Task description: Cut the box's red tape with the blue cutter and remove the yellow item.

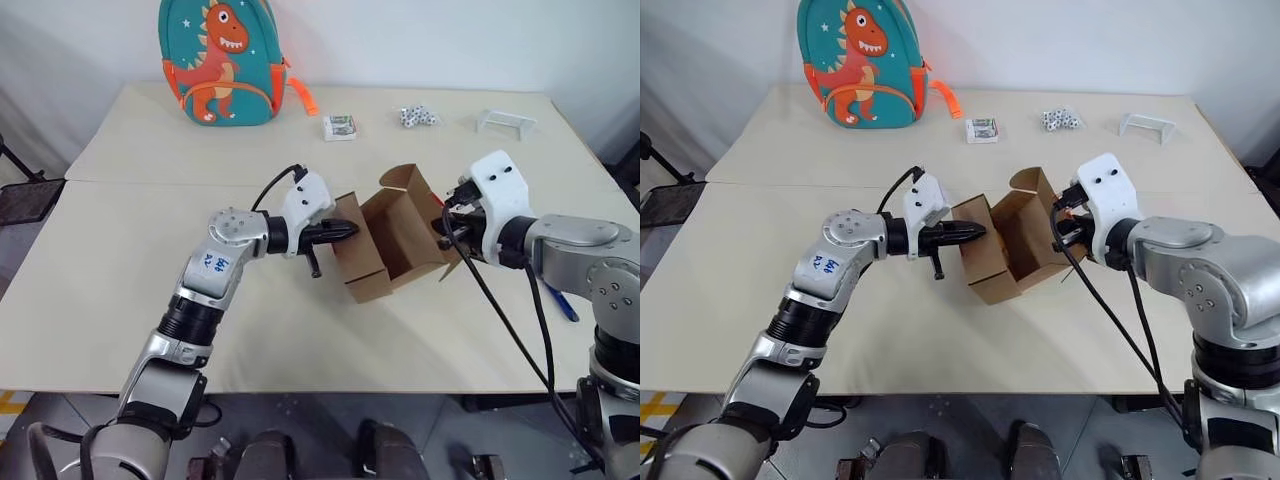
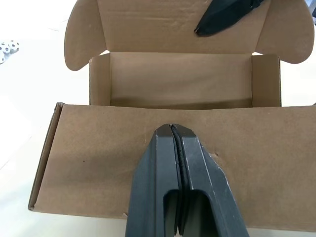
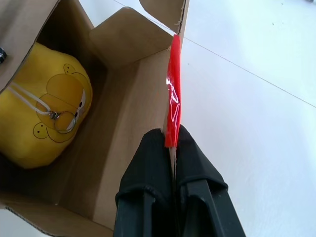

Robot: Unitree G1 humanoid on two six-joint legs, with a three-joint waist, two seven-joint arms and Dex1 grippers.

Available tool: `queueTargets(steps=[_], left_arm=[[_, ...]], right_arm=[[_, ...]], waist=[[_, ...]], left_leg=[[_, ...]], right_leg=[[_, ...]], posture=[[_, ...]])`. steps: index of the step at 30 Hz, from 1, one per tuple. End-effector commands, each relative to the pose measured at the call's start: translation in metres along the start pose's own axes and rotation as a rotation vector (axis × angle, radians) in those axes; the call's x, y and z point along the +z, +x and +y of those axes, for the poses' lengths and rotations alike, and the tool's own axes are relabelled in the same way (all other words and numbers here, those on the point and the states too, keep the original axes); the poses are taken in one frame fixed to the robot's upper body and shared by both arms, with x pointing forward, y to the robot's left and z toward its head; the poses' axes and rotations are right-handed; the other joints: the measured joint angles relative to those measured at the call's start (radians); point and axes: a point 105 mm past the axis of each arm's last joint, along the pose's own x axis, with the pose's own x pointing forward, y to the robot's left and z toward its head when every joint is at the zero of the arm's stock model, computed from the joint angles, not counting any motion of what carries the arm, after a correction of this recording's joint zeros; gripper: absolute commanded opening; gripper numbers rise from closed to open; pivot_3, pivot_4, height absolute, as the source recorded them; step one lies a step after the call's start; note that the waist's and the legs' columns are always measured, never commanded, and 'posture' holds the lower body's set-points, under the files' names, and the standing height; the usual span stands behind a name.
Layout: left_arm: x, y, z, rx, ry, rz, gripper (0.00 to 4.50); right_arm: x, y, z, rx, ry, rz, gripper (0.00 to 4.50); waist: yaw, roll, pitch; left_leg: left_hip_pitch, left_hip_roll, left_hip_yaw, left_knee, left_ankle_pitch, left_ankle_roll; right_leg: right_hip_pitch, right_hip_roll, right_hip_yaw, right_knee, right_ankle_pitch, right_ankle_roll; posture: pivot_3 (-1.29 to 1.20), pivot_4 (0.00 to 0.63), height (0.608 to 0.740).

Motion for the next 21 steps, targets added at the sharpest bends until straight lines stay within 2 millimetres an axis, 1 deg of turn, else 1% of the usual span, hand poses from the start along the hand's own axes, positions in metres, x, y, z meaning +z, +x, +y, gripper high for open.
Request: queueTargets(steps=[1,5,10,16,19,21], left_arm=[[-0.028,-0.006,-0.005,0.004,-0.07,0.086,0.0],[-0.042,-0.015,-0.009,0.029,-0.117,0.111,0.0],[-0.052,-0.026,-0.014,0.023,-0.137,0.136,0.0],[-0.057,-0.027,-0.02,0.009,-0.158,0.141,0.0],[-0.057,-0.027,-0.022,0.004,-0.161,0.136,0.0],[-0.057,-0.027,-0.022,0.005,-0.159,0.134,0.0]], right_arm=[[0.015,-0.014,0.0,-0.011,-0.032,-0.066,0.06],[0.01,-0.021,-0.006,-0.032,0.012,-0.057,0.06],[0.006,-0.022,-0.008,-0.035,0.036,-0.058,0.06],[0.0,-0.019,-0.003,0.003,0.072,-0.073,0.06],[-0.009,-0.016,0.002,0.043,0.1,-0.069,0.06],[-0.019,-0.013,0.003,0.045,0.103,-0.046,0.06]], waist=[[0.0,0.0,0.0],[0.003,0.0,0.0],[0.005,0.001,-0.001],[0.001,0.0,0.0],[-0.001,0.0,0.0],[-0.001,0.0,0.0]], left_leg=[[0.0,0.0,0.0,0.0,0.0,0.0],[0.001,0.0,-0.001,0.0,0.0,0.0],[0.001,0.0,-0.002,0.001,0.0,0.0],[0.0,0.0,-0.001,0.0,0.0,-0.001],[0.0,0.0,-0.001,0.0,0.0,-0.001],[0.0,0.0,-0.001,-0.001,0.0,-0.001]], right_leg=[[0.0,0.0,0.0,0.001,0.0,0.0],[0.0,0.0,0.0,0.001,0.0,0.0],[0.002,0.0,0.0,0.001,0.0,0.0],[0.0,0.0,0.0,0.001,0.0,0.0],[0.0,0.0,0.0,0.001,0.0,0.0],[0.0,0.0,0.0,0.001,0.0,0.0]], posture=[[0.0,0.15,0.74],[0.0,0.15,0.74],[0.0,0.15,0.74],[0.0,0.15,0.74],[0.0,0.15,0.74],[0.0,0.15,0.74]])
